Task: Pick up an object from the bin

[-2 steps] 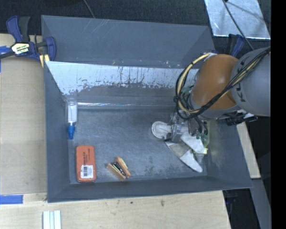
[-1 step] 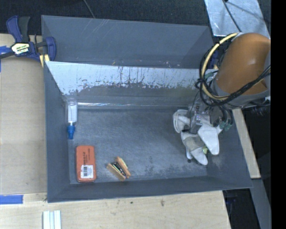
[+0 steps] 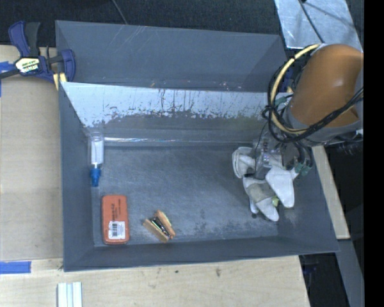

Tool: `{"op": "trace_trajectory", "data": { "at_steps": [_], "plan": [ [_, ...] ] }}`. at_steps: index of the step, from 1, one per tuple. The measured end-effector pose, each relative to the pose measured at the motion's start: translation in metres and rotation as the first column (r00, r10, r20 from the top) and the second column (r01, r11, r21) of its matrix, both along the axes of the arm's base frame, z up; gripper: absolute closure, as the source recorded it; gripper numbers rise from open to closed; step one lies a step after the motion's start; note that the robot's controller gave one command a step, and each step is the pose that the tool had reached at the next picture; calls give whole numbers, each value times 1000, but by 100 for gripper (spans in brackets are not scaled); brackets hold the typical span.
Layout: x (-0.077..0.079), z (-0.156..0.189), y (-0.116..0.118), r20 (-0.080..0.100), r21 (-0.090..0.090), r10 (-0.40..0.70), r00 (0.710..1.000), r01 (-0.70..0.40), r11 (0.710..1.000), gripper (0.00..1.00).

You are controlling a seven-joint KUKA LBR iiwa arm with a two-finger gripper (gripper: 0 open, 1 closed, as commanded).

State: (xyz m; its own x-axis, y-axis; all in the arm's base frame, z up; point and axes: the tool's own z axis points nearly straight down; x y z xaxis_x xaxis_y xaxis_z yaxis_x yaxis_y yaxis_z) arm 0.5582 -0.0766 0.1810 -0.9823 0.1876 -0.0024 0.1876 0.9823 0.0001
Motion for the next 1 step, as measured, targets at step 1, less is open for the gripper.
{"op": "trace_trajectory", "data": {
  "at_steps": [1],
  "plan": [
    [25, 105, -29, 1, 0, 23, 1000, -23, 1000, 100]
  ]
}}
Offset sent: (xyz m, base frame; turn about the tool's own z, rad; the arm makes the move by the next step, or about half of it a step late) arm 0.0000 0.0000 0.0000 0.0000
